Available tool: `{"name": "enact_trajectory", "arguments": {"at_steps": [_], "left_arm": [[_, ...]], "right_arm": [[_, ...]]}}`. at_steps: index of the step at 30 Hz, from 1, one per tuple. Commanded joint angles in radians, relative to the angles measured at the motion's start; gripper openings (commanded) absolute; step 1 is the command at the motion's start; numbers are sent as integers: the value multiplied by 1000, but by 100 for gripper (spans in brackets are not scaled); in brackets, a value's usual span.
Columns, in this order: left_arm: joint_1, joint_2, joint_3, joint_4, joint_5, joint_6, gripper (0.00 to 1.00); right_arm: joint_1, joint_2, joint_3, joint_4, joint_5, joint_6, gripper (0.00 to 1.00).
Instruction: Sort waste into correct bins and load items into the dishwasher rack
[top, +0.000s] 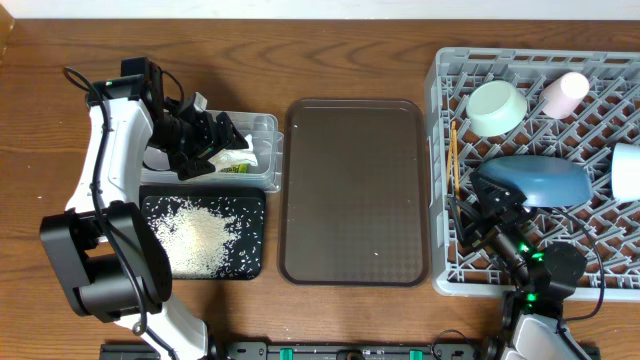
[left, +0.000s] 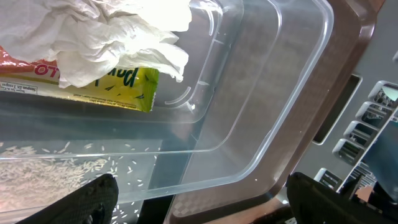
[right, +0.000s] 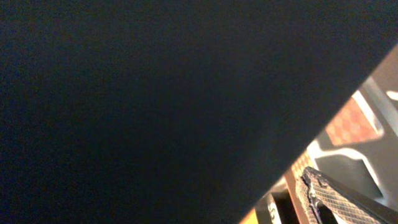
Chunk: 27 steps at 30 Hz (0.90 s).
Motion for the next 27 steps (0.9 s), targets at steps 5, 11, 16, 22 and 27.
{"name": "enact_trajectory", "arguments": {"at_steps": [5, 11, 16, 22, 27], "left_arm": [[3, -13, 18, -7, -13, -12, 89], [3, -13, 18, -7, -13, -12, 89], [3, -13, 18, -7, -13, -12, 89], [3, -13, 18, -7, -13, -12, 89], [3, -13, 18, -7, -13, -12, 89]], "right_arm": [[1, -1, -1, -84, -114, 11, 99], [1, -1, -1, -108, -216, 80, 99], [1, -1, -1, -89, -233, 131, 99], [-49, -1, -1, 68, -215, 130, 99], [-150, -1, -1, 204, -243, 200, 99]]}}
